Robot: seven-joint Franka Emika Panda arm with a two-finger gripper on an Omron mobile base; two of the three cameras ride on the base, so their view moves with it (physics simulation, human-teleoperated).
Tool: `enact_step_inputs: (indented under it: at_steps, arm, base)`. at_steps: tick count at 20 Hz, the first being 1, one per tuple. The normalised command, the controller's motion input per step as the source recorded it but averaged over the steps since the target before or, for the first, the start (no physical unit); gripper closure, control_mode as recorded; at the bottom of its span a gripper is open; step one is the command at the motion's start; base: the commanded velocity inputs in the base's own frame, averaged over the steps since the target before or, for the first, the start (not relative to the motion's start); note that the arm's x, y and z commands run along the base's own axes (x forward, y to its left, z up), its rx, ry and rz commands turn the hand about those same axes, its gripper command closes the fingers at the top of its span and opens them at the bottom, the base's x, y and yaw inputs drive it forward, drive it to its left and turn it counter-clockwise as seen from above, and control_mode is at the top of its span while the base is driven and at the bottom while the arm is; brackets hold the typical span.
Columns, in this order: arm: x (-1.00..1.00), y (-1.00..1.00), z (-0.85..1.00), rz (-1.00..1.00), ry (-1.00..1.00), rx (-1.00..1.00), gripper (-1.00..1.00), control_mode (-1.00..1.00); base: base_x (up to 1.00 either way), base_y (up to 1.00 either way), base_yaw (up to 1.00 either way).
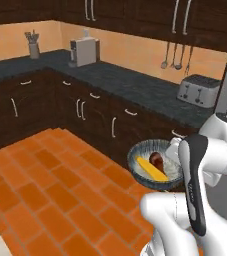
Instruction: Pick the chicken drumstick and corn from their plates and place them in the bowl. Then put the bowl in the fridge.
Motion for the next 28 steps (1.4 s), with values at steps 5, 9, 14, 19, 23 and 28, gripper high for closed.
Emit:
enact_step_inputs:
  at_steps: [5, 9, 14, 19, 23, 28]
  arm:
    - [0.0, 0.0, 0.0, 0.0, 0.0, 0.0, 1.0, 1.0]
    - [0.0, 0.0, 0.0, 0.0, 0.0, 0.0, 1.0, 1.0]
    - [0.0, 0.0, 0.0, 0.0, 0.0, 0.0, 1.0, 1.0]
    - [0.0, 0.0, 0.0, 0.0, 0.0, 0.0, 1.0, 1.0]
    - [0.0, 0.0, 0.0, 0.0, 0.0, 0.0, 1.0, 1.0]
    - [0.0, 0.0, 0.0, 0.0, 0.0, 0.0, 1.0, 1.0]
  base:
    - [-0.16, 0.22, -0.71]
    - [-0.11, 0.19, -0.64]
    - [0.0, 0.23, -0.63]
    - [0.1, 0.06, -0.69]
    - [0.3, 0.0, -0.63]
    - [0.36, 0.04, -0.33]
